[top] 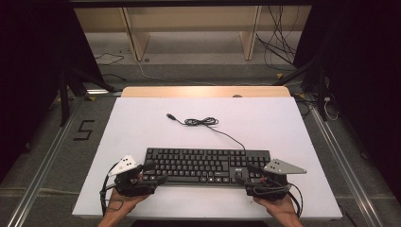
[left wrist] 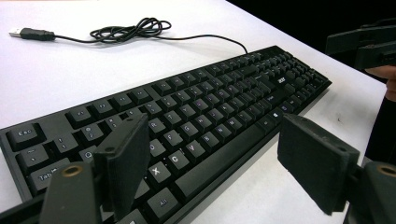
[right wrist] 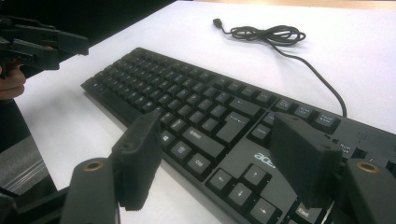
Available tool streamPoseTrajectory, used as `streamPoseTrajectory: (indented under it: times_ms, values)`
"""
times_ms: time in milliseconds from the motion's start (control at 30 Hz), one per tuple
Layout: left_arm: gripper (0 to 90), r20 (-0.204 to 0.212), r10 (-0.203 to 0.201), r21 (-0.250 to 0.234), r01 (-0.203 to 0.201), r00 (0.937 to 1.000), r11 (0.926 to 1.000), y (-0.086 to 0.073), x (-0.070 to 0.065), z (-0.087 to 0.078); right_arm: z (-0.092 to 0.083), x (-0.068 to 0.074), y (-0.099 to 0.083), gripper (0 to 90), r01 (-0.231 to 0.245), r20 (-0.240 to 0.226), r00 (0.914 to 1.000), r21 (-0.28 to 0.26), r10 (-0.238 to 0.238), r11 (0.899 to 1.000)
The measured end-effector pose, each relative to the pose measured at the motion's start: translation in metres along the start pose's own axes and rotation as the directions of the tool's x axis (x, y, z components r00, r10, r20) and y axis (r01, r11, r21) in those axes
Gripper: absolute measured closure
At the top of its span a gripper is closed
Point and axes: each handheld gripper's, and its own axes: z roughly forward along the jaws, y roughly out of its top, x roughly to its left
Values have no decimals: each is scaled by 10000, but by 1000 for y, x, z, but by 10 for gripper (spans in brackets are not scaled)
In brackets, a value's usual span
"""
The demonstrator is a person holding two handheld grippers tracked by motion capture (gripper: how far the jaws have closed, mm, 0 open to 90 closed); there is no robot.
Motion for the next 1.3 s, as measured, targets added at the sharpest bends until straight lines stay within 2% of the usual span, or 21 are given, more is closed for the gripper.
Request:
streamPoseTrajectory:
  times_ms: [967,1033,1067,1300]
  values:
    - [250,5,-15,5,15,10000,10000,0,0,1,3,0,1,353,-42,18,10000,20,42,10000]
    - [251,-90,-35,87,36,10000,10000,0,1,1,3,0,1,353,-42,18,10000,20,42,10000]
    - [251,-90,-35,87,36,10000,10000,0,1,1,30,11,13,353,209,-251,9995,224,-203,9995]
    - [251,-95,-39,101,40,9999,9999,0,2,1,30,11,13,355,209,-251,9995,224,-203,9995]
